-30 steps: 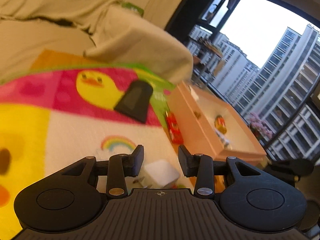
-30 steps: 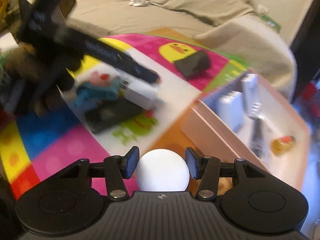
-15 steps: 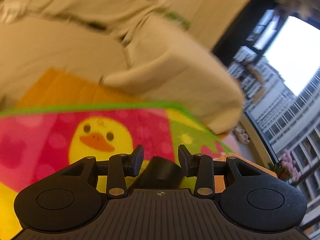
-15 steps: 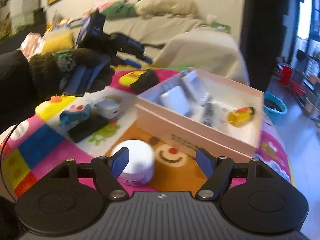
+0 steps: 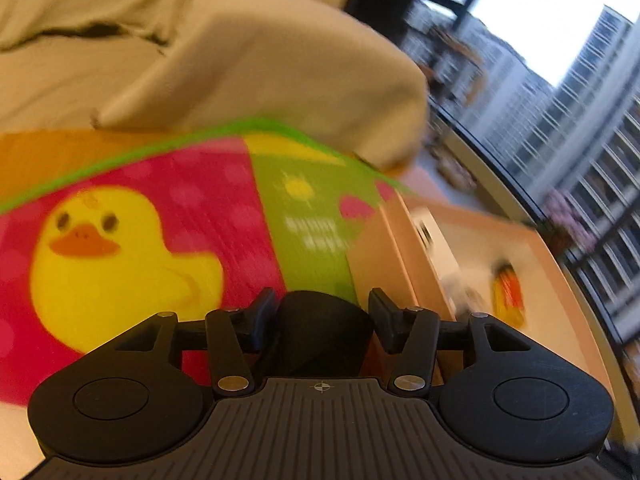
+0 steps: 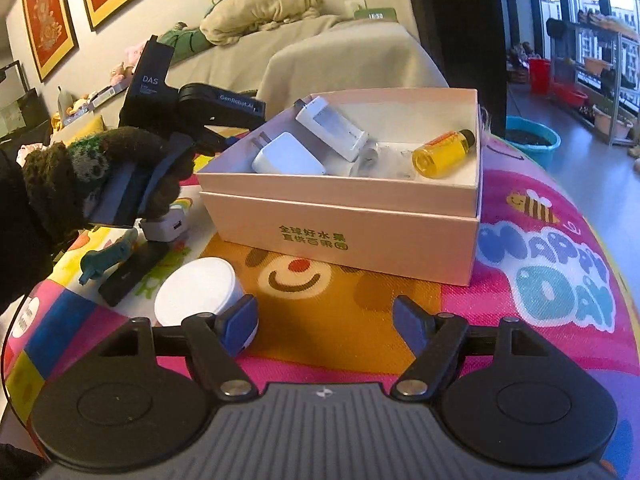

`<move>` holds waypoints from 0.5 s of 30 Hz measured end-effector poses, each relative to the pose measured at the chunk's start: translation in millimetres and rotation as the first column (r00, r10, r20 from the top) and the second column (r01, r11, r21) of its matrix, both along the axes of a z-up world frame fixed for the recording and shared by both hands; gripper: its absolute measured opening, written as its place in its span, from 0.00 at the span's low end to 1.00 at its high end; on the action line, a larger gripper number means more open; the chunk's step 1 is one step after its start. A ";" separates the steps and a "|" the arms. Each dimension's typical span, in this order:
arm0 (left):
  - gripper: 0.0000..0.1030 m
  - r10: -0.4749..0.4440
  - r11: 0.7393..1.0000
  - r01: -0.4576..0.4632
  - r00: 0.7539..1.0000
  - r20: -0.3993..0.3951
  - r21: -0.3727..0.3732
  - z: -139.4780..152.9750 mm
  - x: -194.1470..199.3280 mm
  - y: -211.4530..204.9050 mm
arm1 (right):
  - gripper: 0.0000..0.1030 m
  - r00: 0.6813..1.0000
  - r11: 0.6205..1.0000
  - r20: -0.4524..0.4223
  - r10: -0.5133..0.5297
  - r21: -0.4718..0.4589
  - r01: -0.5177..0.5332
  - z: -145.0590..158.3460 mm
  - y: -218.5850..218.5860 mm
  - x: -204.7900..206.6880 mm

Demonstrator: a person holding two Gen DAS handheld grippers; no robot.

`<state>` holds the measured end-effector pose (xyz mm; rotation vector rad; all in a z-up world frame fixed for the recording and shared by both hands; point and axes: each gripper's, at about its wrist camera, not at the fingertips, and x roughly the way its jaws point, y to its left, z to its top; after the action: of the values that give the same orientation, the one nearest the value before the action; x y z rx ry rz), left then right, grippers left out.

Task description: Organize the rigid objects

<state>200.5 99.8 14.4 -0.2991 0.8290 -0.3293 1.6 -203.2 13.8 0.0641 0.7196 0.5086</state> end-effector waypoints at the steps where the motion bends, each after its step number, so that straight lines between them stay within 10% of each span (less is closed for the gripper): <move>1: 0.54 -0.032 0.999 0.032 0.999 0.003 0.008 0.5 -6.9 1.0 | 0.73 1.000 1.000 0.000 0.001 0.002 -0.001 -0.3 0.1 0.3; 15: 0.54 -0.154 0.982 0.148 0.987 -0.048 -0.118 2.4 -135.7 10.8 | 0.73 1.000 1.000 0.000 -0.001 -0.002 0.001 -1.3 2.2 1.8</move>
<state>64.8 110.6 16.8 -0.3547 0.8926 -0.5134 3.4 -201.0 12.5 0.0626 0.7200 0.5072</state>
